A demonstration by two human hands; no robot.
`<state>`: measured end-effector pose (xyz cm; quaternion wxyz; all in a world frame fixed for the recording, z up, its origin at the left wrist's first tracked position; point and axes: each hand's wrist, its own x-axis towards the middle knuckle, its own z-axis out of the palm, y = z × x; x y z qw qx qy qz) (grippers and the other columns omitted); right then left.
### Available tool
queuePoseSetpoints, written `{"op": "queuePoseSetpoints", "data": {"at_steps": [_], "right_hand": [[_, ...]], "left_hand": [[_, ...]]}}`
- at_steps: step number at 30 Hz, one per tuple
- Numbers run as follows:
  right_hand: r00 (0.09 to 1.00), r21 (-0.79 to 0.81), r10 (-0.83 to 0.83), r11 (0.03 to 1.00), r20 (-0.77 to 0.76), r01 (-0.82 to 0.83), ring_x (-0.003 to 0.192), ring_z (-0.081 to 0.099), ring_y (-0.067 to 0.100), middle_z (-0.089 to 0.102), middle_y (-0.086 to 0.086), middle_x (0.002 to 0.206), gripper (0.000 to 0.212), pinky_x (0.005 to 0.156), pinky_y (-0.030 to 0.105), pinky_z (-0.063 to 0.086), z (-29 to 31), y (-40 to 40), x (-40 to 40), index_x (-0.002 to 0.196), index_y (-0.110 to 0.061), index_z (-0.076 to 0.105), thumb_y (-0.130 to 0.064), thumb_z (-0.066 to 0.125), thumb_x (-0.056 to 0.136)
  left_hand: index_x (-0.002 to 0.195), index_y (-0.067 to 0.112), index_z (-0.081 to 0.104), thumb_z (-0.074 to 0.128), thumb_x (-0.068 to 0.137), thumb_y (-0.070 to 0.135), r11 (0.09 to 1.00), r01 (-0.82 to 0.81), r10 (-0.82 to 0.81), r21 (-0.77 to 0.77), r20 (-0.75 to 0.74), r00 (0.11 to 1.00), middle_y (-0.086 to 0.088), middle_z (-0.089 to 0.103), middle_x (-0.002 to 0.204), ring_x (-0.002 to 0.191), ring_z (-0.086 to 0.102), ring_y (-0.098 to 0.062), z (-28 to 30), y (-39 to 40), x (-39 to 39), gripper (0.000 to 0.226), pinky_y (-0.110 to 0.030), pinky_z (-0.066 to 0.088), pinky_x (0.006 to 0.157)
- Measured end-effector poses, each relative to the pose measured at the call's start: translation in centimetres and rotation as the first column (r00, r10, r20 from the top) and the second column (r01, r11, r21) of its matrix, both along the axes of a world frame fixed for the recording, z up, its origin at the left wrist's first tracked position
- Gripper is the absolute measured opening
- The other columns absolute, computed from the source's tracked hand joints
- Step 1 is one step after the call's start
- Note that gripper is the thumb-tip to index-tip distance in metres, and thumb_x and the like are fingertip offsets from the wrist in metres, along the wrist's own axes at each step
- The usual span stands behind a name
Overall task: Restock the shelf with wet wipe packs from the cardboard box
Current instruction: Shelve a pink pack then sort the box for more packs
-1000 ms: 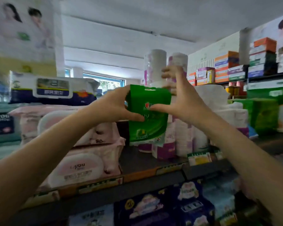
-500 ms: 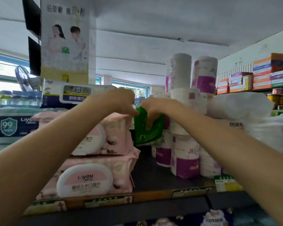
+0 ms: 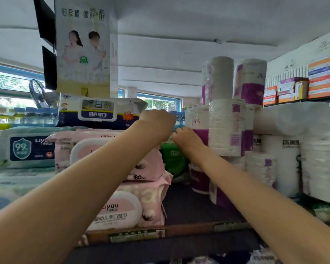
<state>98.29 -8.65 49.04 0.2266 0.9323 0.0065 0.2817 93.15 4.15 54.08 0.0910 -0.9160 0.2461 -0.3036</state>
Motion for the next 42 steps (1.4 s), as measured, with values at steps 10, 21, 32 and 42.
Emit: {"op": "queuePoseSetpoints", "data": {"at_steps": [10, 21, 32, 42], "right_hand": [[0.996, 0.031, -0.009, 1.0, 0.094, 0.006, 0.125, 0.036, 0.028, 0.041, 0.013, 0.136, 0.04, 0.102, 0.033, 0.034, -2.2, 3.2, -12.4, 0.127, -0.006, 0.048, 0.001, 0.046, 0.088], [0.849, 0.079, -0.517, 0.847, -0.108, 0.525, 0.133, 0.025, 0.034, 0.029, 0.017, 0.145, 0.035, 0.103, 0.045, 0.032, -11.8, 4.0, -36.1, 0.124, -0.007, 0.049, -0.013, 0.048, 0.09], [0.09, 0.24, -0.643, -0.15, -0.761, 0.959, 0.129, 0.03, 0.037, 0.029, 0.015, 0.143, 0.058, 0.101, 0.043, 0.034, -34.2, 12.6, -76.7, 0.144, -0.015, 0.02, -0.024, 0.047, 0.094], [0.056, 0.123, -0.144, -0.516, -0.988, 0.848, 0.122, 0.048, 0.028, 0.049, 0.016, 0.134, 0.04, 0.096, 0.029, 0.038, -56.6, 27.7, -97.4, 0.132, -0.004, 0.044, -0.016, 0.047, 0.093]], "left_hand": [[0.117, 0.013, 0.057, 0.048, 0.093, 0.019, 0.982, 0.07, -0.107, 0.173, 0.215, 0.971, -0.007, 0.059, 0.121, 0.12, 0.049, -0.028, -3.6, 1.4, -3.5, 0.026, -0.043, 0.033, 0.103], [0.116, 0.012, 0.057, 0.046, 0.091, 0.026, 0.676, 0.713, -0.726, 0.186, 0.004, 0.687, -0.01, 0.055, 0.123, 0.119, 0.045, -0.032, -15.7, -1.1, -16.2, 0.031, -0.045, 0.031, 0.101], [0.118, 0.014, 0.054, 0.044, 0.092, 0.022, -0.101, 0.937, -0.894, 0.333, -0.444, 0.062, -0.009, 0.053, 0.125, 0.121, 0.044, -0.03, -37.7, -3.1, -48.4, 0.029, -0.04, 0.028, 0.104], [0.126, 0.012, 0.046, 0.04, 0.094, 0.023, -0.467, 0.831, -0.596, 0.301, -0.802, -0.045, -0.011, 0.048, 0.129, 0.121, 0.043, -0.031, -58.6, 4.5, -71.1, 0.035, -0.043, 0.029, 0.102]]}}
